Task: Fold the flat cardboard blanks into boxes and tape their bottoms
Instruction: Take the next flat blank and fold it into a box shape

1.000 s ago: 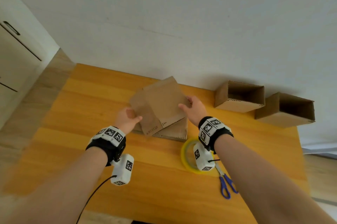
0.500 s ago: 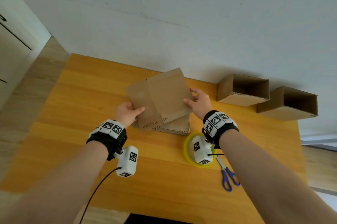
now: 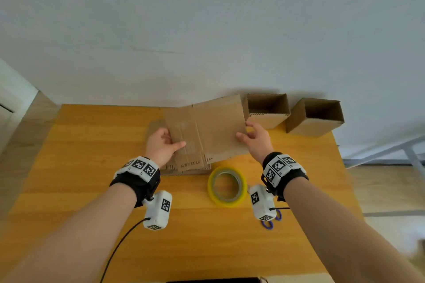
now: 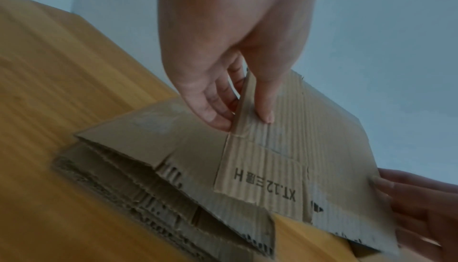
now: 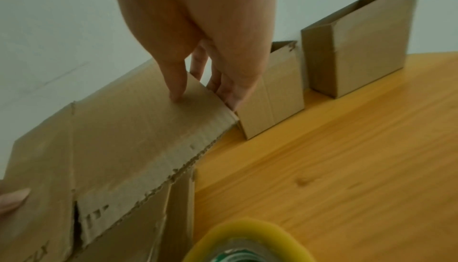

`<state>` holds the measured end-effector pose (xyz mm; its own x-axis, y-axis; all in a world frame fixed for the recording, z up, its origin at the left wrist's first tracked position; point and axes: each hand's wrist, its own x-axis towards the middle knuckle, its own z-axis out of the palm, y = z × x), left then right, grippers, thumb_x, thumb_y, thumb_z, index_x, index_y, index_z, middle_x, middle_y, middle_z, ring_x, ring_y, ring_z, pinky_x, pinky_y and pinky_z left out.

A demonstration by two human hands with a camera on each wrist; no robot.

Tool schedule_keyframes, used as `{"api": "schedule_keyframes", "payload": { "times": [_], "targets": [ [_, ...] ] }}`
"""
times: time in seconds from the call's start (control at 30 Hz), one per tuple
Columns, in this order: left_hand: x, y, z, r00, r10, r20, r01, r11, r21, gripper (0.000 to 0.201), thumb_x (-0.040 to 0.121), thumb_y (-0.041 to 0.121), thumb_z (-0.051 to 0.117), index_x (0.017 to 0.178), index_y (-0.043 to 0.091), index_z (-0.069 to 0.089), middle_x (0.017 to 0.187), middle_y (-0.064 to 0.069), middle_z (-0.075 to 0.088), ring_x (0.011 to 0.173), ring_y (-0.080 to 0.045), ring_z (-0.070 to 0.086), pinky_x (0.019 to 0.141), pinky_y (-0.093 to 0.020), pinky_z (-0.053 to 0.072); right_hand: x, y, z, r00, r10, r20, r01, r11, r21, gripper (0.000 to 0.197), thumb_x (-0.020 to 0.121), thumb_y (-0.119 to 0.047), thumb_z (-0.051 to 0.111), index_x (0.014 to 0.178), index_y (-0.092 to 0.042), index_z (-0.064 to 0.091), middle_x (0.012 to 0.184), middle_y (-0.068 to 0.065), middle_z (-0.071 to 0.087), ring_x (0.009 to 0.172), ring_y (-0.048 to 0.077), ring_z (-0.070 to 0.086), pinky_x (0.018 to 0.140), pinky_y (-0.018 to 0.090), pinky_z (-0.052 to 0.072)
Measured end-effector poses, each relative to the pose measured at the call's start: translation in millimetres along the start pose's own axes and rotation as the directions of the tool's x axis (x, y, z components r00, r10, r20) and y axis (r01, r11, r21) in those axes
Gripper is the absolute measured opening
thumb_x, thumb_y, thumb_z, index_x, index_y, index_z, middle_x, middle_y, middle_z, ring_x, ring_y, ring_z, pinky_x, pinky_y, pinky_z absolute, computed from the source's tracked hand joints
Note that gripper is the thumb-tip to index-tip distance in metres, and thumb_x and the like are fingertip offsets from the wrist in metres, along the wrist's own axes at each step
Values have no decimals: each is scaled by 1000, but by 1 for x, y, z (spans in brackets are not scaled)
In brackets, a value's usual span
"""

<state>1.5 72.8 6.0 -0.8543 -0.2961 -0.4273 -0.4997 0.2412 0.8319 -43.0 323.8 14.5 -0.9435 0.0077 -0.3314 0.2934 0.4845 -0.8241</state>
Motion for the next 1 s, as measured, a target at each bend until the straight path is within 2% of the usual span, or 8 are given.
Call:
{"api": "schedule_keyframes", "payload": {
  "times": [0.17,0.33,0.4,0.5,0.7,0.8,0.9,1.0],
  "targets": [
    [-12,24,35,987,114,110,-130,981,145,31,75,15,77,97,12,55,105,-9,66,94,-23,64,84,-42,55,-16,26,-43,996,26,-84,-24,999,30,42,91,-23,62,130,-12,51,115,7,62,103,19,58,81,28,45],
    [-15,41,77,955,222,197,-270,927,261,27,79,19,74,99,15,55,98,-1,63,89,-19,61,76,-30,51,-27,58,-81,989,54,-137,-46,997,61,44,90,-21,62,132,-23,49,108,4,64,100,22,62,89,44,53],
    [-14,44,92,945,236,228,-295,915,275,23,82,21,71,99,16,57,100,-2,65,90,-21,63,79,-38,54,-28,71,-93,984,82,-156,-70,994,82,37,90,-20,62,126,-23,53,104,2,64,98,22,62,88,47,53],
    [-10,44,111,942,217,255,-288,915,283,26,85,25,67,106,14,58,105,-6,66,94,-23,64,81,-46,55,-26,89,-107,978,110,-178,-93,991,99,33,90,-18,62,123,-21,55,103,0,62,99,24,61,89,48,53],
    [-9,44,141,960,164,226,-222,940,261,39,87,18,64,123,6,53,115,-8,61,105,-25,61,90,-45,52,-18,112,-120,978,91,-188,-78,994,75,24,90,-14,60,114,-16,61,110,0,63,100,21,60,90,38,50],
    [-7,38,149,963,161,215,-214,943,254,32,88,17,63,118,10,57,110,-5,62,105,-24,61,92,-46,51,-14,120,-124,978,96,-186,-86,994,60,21,90,-13,60,111,-13,62,110,1,63,97,19,58,80,28,42],
    [-8,36,159,968,125,217,-169,965,199,22,88,14,61,109,19,55,110,-6,62,101,-24,62,90,-45,52,-11,125,-128,976,102,-192,-94,994,55,22,91,-13,59,113,-12,62,111,1,63,98,18,57,79,25,39],
    [-8,34,170,975,63,212,-86,991,102,36,90,7,58,125,9,51,121,-12,58,106,-27,61,93,-43,51,-11,130,-130,975,103,-195,-98,995,37,24,91,-11,58,116,-10,62,114,3,64,101,19,57,81,25,40]
  ]
}}
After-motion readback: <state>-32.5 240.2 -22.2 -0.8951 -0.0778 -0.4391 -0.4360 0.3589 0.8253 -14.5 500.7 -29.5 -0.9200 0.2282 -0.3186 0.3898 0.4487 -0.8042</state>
